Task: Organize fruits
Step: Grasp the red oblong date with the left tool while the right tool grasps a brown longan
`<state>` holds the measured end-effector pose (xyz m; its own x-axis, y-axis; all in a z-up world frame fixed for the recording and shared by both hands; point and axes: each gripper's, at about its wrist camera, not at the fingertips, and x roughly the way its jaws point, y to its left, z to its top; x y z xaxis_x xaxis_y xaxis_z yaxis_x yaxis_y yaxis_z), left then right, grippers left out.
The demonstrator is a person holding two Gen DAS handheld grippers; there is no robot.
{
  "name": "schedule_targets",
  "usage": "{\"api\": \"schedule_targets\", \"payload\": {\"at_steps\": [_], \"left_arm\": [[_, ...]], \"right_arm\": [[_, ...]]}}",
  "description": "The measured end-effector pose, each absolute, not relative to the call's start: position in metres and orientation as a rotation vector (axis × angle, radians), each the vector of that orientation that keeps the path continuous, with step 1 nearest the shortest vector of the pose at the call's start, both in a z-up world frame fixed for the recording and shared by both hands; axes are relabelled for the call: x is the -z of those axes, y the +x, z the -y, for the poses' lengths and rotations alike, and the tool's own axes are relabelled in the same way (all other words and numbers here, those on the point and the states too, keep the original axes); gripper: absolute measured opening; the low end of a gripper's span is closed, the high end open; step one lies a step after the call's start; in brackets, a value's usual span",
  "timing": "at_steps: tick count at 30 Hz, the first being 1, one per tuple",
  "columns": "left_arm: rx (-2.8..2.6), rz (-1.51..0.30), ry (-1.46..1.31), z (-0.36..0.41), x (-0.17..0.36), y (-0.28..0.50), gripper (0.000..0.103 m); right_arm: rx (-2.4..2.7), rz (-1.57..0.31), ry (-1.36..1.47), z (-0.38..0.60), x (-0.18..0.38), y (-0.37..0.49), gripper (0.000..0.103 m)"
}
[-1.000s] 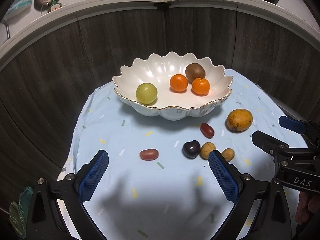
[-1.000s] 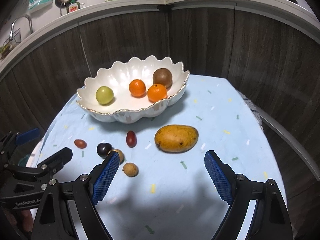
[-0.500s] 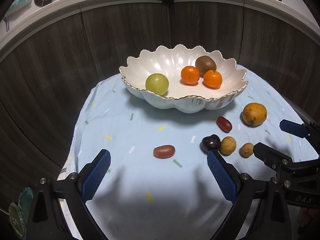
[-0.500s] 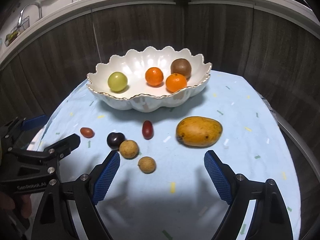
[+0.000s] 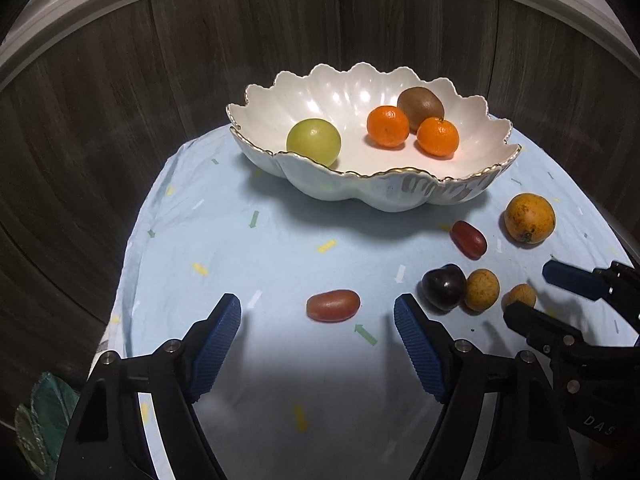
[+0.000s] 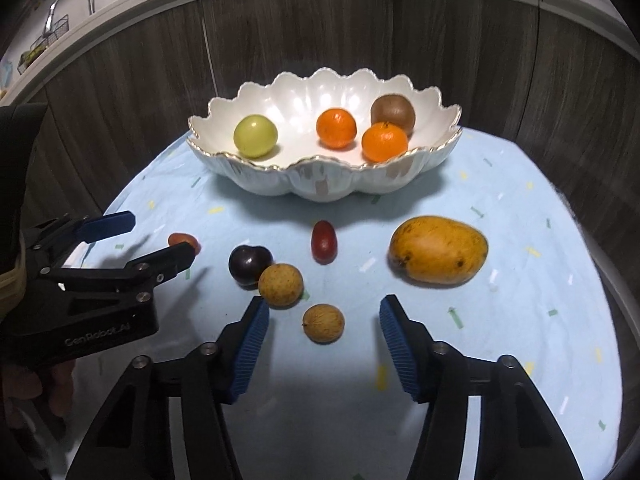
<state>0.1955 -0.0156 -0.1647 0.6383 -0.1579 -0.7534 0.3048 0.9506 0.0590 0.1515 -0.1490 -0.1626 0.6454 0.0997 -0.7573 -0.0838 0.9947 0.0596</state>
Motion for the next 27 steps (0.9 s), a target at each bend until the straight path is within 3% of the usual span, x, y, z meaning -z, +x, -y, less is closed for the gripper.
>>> {"api": "schedule_targets", "payload": {"at_steps": [10,16,22,23,27], "left_arm": [[0.289,-0.864,0.183,0.021,0.172,0.205,0.073],[0.299,-0.896,0.177,0.024,0.180,0.208,0.063],[0.302,-0.888,0.146,0.022,0.180,0.209,0.061],[0.302,-0.893,0.146,0.022,0.181,0.210,0.056],[0.289,-0.900,0.154,0.023,0.181,0.210,0.049]], "right_arm": [[-0.110,-0.883,0.034,0.151,0.172,0.153,0.048],[-0.113,-0.894,0.051,0.153,0.174,0.154,0.042],[-0.116,-0.901,0.054,0.154,0.176,0.156,0.042],[-0.115,-0.902,0.054,0.154,0.176,0.156,0.042],[-0.112,-0.903,0.052,0.154,0.177,0.156,0.032]]}}
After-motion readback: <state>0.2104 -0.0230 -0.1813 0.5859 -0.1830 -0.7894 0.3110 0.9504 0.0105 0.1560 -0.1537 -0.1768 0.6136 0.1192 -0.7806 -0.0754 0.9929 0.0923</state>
